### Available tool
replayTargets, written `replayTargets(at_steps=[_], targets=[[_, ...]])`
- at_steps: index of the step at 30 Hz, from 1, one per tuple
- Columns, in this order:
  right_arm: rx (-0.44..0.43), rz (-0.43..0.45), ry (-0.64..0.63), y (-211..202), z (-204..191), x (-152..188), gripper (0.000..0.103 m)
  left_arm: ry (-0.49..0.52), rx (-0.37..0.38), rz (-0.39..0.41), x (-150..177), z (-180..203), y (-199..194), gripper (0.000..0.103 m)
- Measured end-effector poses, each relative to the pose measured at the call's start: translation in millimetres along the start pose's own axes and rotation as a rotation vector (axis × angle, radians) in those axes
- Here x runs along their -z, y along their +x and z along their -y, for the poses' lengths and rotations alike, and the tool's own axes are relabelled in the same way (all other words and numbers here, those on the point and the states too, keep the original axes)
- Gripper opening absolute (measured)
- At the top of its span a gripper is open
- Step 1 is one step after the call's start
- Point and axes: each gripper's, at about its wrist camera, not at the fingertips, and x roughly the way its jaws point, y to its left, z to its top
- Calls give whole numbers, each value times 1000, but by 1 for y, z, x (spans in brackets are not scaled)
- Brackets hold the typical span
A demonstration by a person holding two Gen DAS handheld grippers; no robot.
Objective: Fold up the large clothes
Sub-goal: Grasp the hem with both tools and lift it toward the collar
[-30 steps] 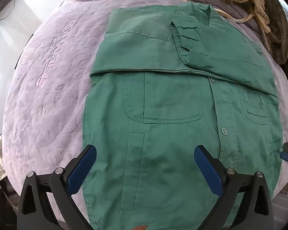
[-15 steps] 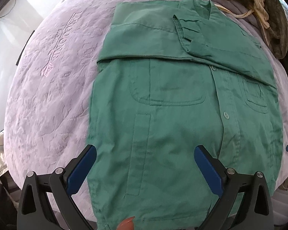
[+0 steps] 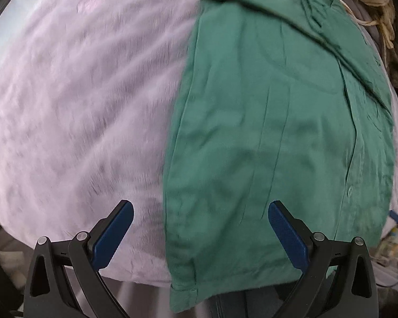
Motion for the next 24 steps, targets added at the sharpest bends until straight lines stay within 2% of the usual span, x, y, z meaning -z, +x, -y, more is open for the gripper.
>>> replayTargets(at_steps=[3, 5, 8, 11, 13, 18, 21, 22, 23, 24], targets=[[-116, -96, 32, 19, 9, 11, 103, -8, 77, -66, 7, -7, 15, 102], [-148, -140, 32, 31, 6, 17, 103, -5, 108, -87, 10, -8, 21, 102], [-202, -159, 3, 38, -11, 23, 103, 21, 124, -101, 12, -3, 24, 102], [-362, -174, -10, 34, -28, 21, 103, 55, 162, -116, 18, 7, 22, 102], [-424, -180, -21, 33, -37, 21, 103, 101, 164, -127, 22, 15, 22, 102], [-298, -211, -16, 46, -33, 21, 103, 136, 168, -182, 26, 28, 31, 102], [-272, -206, 22, 49, -26, 25, 100, 129, 181, -196, 37, 35, 37, 101], [-270, -198, 30, 47, -25, 27, 99, 133, 179, -192, 38, 35, 35, 93], [-272, -190, 33, 44, -25, 28, 88, 137, 166, -188, 38, 37, 34, 78], [-270, -189, 33, 41, -26, 28, 58, 141, 141, -188, 40, 36, 33, 70]])
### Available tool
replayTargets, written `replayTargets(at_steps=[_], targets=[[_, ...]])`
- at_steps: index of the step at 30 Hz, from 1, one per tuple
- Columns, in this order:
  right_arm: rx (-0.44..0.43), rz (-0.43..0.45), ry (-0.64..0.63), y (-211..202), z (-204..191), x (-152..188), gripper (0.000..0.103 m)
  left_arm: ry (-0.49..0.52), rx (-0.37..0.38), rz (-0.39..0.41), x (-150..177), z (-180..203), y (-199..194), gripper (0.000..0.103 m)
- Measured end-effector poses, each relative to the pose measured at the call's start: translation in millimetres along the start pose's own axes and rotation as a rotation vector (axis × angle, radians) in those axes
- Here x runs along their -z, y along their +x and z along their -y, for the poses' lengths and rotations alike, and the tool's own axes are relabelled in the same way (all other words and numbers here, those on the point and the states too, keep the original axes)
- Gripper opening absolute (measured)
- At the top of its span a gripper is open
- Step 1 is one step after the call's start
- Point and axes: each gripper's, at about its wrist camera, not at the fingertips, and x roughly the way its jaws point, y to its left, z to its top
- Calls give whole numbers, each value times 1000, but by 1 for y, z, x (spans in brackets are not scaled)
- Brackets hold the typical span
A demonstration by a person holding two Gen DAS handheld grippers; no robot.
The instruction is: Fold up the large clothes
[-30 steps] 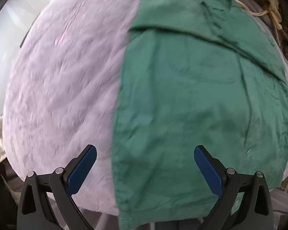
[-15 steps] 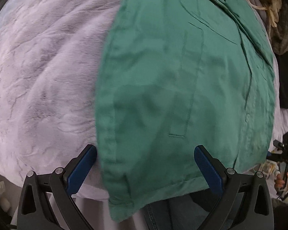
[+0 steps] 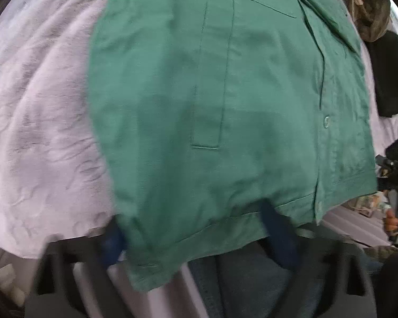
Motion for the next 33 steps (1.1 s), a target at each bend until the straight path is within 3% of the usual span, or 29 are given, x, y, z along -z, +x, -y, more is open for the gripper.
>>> replayTargets(at_steps=[2, 4, 5, 9, 11, 15, 19, 25, 29, 33], targets=[[25, -5, -5, 0, -5, 0, 20, 3, -1, -2, 0, -2, -3, 32], [-9, 11, -17, -6, -11, -1, 15, -21, 60, -2, -3, -7, -11, 14], [-55, 22, -12, -11, -13, -2, 11, -38, 107, -3, -4, -12, -17, 14], [-302, 93, 0, -40, -30, -10, 11, -112, 321, 56, -7, -20, -50, 14], [-372, 127, -10, -54, -41, -19, 11, -129, 398, 106, -13, -19, -67, 14], [-462, 190, -50, -76, -73, -52, 11, -145, 507, 255, -45, -17, -111, 14], [-495, 234, -112, -88, -113, -97, 10, -141, 607, 388, -92, -18, -142, 14], [-457, 294, -188, -99, -172, -194, 10, -129, 605, 530, -186, -9, -172, 14], [-404, 319, -124, -79, -185, -268, 11, -163, 530, 589, -253, -19, -166, 14], [-358, 346, -34, -48, -169, -327, 15, -231, 427, 609, -312, -29, -138, 14]])
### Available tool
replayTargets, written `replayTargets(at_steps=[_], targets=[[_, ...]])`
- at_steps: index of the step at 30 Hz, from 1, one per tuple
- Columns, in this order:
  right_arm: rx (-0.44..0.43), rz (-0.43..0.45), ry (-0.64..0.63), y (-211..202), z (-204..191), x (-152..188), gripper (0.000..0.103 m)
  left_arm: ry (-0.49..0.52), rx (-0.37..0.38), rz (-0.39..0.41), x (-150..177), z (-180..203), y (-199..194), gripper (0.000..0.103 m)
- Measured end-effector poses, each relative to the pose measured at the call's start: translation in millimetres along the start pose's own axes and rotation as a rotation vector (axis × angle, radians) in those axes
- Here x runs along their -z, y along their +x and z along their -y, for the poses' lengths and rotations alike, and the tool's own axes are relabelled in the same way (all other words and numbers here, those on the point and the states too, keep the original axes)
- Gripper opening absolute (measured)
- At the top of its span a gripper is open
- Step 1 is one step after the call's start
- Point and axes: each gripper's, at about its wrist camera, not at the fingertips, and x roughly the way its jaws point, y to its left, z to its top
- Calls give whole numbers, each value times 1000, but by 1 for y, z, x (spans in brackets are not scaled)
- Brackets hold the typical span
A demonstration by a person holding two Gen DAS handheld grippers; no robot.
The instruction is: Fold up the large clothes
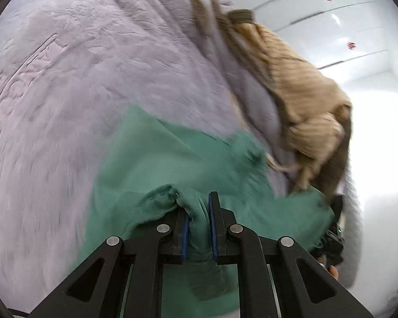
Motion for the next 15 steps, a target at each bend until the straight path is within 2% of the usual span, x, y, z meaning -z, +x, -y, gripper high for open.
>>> replayTargets(at_steps=[4, 6, 7, 9, 10, 11, 12, 13, 14, 15], targets=[[60, 6, 6, 31, 22, -13, 15, 28, -88, 6, -12, -10, 32, 14], [35, 15, 38, 35, 32, -13, 16, 83, -152, 10, -13, -6, 40, 15], [23, 15, 48, 34, 35, -13, 16, 105, -173, 9, -12, -4, 40, 21], [8, 12, 41, 31, 32, -12, 20, 134, -197, 11, -10, 2, 36, 41], [0, 15, 32, 27, 28, -12, 24, 146, -207, 21, -10, 4, 32, 68], [-7, 17, 25, 25, 25, -12, 36, 157, -231, 49, -9, 9, 24, 87], [-10, 26, 12, 19, 20, -12, 58, 174, -258, 95, -8, 15, 13, 88], [-10, 46, -6, 12, 14, -12, 69, 196, -257, 115, -8, 19, 5, 88], [-10, 75, -34, 3, 7, -11, 75, 213, -248, 116, -9, 24, -1, 88], [6, 100, -68, -6, 0, -11, 75, 224, -254, 118, -10, 27, -6, 88]])
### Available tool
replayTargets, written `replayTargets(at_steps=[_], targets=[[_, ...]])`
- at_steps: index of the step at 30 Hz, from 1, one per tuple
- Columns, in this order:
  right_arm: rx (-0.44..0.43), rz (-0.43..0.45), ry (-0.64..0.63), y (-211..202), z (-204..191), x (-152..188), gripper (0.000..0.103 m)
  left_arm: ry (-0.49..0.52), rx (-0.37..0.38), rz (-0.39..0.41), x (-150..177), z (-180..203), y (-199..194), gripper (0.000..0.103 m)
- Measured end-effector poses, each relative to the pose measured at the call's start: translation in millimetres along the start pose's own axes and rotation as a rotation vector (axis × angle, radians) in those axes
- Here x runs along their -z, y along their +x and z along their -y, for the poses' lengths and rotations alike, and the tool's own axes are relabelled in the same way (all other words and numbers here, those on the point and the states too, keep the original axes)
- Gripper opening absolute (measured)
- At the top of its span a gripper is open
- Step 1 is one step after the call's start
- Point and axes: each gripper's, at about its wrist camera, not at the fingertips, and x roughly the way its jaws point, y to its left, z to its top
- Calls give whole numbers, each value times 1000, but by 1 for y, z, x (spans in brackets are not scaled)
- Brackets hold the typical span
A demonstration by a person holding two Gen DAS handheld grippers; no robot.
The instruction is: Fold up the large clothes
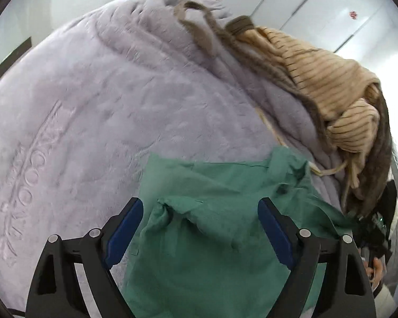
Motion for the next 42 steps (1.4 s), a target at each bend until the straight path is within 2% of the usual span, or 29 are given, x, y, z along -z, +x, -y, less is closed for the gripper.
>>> replayTargets(at_steps=[4, 8, 10, 12, 16, 19, 20, 21, 22, 23, 26, 28, 31, 34, 36, 37, 39, 42], targets=[[152, 48, -164, -21, -24, 5, 75, 108, -37, -14, 6, 16, -6, 88], [391, 31, -374, -8, -41, 19, 71, 217, -60, -45, 20, 39, 13, 88], [506, 64, -414, -1, -41, 18, 71, 232, -72, -53, 24, 49, 27, 88], [567, 82, -424, -2, -29, 14, 71, 234, -96, -31, 23, 55, 38, 88], [607, 28, -379, 15, -8, 5, 71, 215, -163, -8, 10, 51, 60, 88], [666, 25, -412, 26, -4, 7, 68, 200, -272, -12, 1, 40, 84, 88], [663, 15, -418, 30, -2, 6, 59, 184, -289, -17, 0, 35, 90, 88], [649, -1, -422, 33, -2, 6, 31, 157, -280, -26, -1, 28, 96, 88], [632, -21, -434, 36, -4, 8, 13, 130, -269, -31, -2, 23, 98, 88], [651, -13, -458, 36, -9, 10, 5, 114, -265, -30, -2, 20, 98, 88], [701, 72, -563, 26, -28, 18, 5, 140, -282, -19, 1, 22, 95, 88], [720, 50, -521, 28, -13, 7, 5, 174, -297, -13, 4, 24, 96, 90], [687, 21, -433, 30, 12, -6, 6, 183, -303, -14, 5, 22, 102, 90], [689, 39, -453, 28, 15, -2, 10, 185, -310, -5, 6, 21, 104, 93], [707, 43, -444, 20, 11, 2, 26, 187, -314, -9, 4, 20, 99, 93], [715, 53, -435, 11, 8, 5, 28, 187, -318, -12, 4, 20, 95, 92], [688, 70, -424, -10, 1, 16, 30, 193, -338, -8, 4, 19, 79, 92], [615, 85, -408, -39, -9, 46, 30, 206, -319, 5, 13, 18, 47, 92]])
